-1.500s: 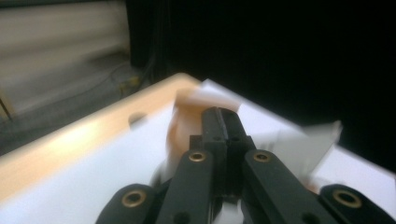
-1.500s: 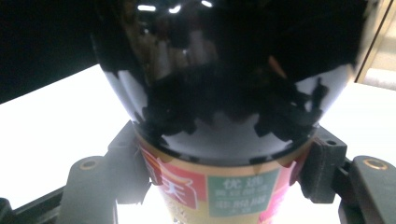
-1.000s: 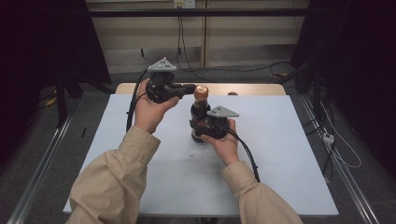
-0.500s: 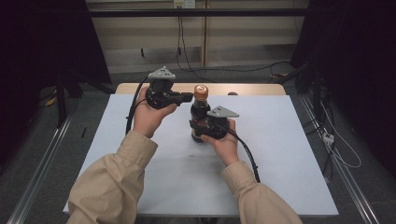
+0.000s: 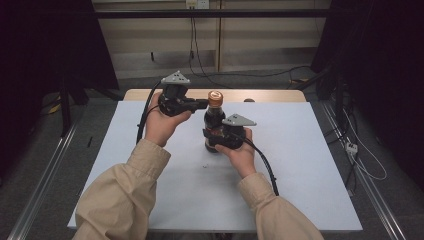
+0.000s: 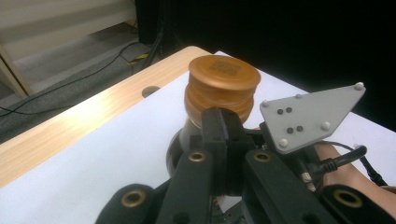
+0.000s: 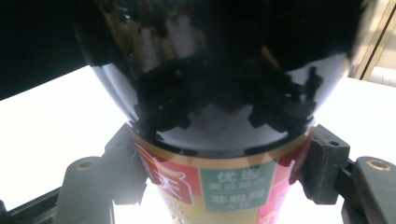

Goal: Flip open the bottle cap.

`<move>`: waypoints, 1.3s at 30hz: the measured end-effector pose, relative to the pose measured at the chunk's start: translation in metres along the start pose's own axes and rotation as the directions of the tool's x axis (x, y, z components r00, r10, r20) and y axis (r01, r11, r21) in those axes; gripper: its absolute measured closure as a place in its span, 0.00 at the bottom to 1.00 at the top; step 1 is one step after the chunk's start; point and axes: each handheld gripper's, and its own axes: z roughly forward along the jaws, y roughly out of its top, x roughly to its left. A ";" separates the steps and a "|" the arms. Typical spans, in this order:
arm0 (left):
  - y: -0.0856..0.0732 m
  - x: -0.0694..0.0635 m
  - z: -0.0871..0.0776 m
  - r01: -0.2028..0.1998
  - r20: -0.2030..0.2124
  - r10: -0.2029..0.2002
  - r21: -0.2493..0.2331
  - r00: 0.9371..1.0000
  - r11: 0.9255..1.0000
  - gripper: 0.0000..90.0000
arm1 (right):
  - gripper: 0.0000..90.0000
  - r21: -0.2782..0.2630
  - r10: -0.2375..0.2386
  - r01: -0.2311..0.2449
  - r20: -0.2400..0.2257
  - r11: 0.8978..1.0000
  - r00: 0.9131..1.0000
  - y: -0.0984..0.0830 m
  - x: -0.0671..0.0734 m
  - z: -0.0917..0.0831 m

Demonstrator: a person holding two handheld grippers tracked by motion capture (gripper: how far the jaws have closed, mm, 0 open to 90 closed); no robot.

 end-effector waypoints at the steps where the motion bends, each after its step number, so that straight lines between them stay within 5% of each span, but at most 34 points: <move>1: 0.001 -0.001 0.000 0.003 -0.001 -0.003 0.000 1.000 1.000 1.00 | 0.33 0.000 -0.001 0.001 0.000 1.000 1.000 0.000 0.000 0.000; 39: 0.013 -0.003 0.002 0.027 -0.022 -0.028 -0.022 0.999 0.999 1.00 | 0.33 0.006 0.003 -0.003 0.000 1.000 1.000 -0.003 -0.002 0.002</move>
